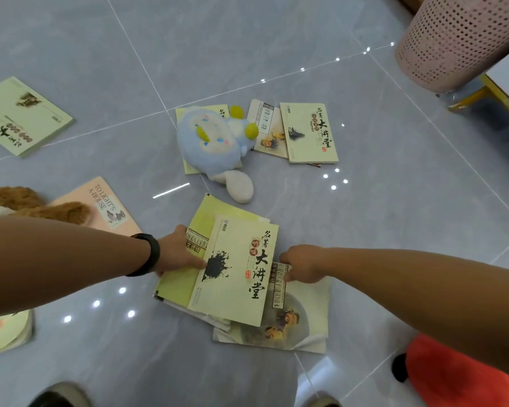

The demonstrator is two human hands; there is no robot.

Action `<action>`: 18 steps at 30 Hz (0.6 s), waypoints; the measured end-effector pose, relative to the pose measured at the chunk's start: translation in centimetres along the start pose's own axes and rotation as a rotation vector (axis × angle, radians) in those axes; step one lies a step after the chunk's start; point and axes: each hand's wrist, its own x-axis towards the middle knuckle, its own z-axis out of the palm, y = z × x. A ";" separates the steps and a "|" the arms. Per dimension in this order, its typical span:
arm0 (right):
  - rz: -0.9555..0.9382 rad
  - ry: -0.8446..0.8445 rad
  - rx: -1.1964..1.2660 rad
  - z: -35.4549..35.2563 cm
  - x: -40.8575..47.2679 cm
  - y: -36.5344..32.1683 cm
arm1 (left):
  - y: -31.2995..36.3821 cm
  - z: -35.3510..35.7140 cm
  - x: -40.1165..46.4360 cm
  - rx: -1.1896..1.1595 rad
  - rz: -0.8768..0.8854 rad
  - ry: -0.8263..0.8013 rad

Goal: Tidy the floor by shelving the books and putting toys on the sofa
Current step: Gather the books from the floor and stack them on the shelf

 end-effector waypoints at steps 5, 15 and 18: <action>-0.055 0.103 0.205 -0.7 -0.9 0.9 | -0.1 1.8 -1.0 -0.074 0.059 0.101; -0.085 0.197 -0.289 -5.8 -3.1 2.8 | 1.6 0.5 -0.5 0.157 0.046 0.140; -0.088 0.235 -0.501 -6.9 -3.4 4.4 | 1.4 -0.5 -0.2 0.168 0.065 0.064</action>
